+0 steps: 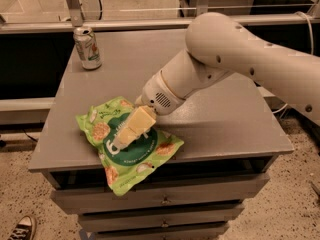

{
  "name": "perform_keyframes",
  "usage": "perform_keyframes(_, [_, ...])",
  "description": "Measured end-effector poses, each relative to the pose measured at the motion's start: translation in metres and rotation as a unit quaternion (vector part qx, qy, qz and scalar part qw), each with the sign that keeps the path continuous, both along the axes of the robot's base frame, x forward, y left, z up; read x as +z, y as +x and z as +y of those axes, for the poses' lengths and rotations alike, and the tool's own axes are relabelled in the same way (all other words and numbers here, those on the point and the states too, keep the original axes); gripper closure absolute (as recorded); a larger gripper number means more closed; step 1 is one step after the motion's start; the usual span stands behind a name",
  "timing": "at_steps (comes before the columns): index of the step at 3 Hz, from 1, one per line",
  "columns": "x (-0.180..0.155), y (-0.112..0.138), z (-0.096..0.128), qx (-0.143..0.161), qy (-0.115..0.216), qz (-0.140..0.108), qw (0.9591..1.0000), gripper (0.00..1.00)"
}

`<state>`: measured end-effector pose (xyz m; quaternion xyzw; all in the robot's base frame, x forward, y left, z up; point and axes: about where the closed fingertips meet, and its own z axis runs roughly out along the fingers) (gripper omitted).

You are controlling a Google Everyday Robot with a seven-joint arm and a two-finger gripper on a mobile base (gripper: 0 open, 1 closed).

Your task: Pick green rice chip bag

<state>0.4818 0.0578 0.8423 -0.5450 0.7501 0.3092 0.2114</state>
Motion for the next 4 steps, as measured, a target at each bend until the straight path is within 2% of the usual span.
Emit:
perform_keyframes(2, [0.011,0.000,0.008,-0.001,0.019,0.003,0.9998,0.62])
perform_keyframes(3, [0.026,0.015,0.008,-0.012,0.035,-0.012,0.9992,0.85])
perform_keyframes(4, [0.055,0.042,0.001,-0.028,0.066,-0.039,0.9966,1.00])
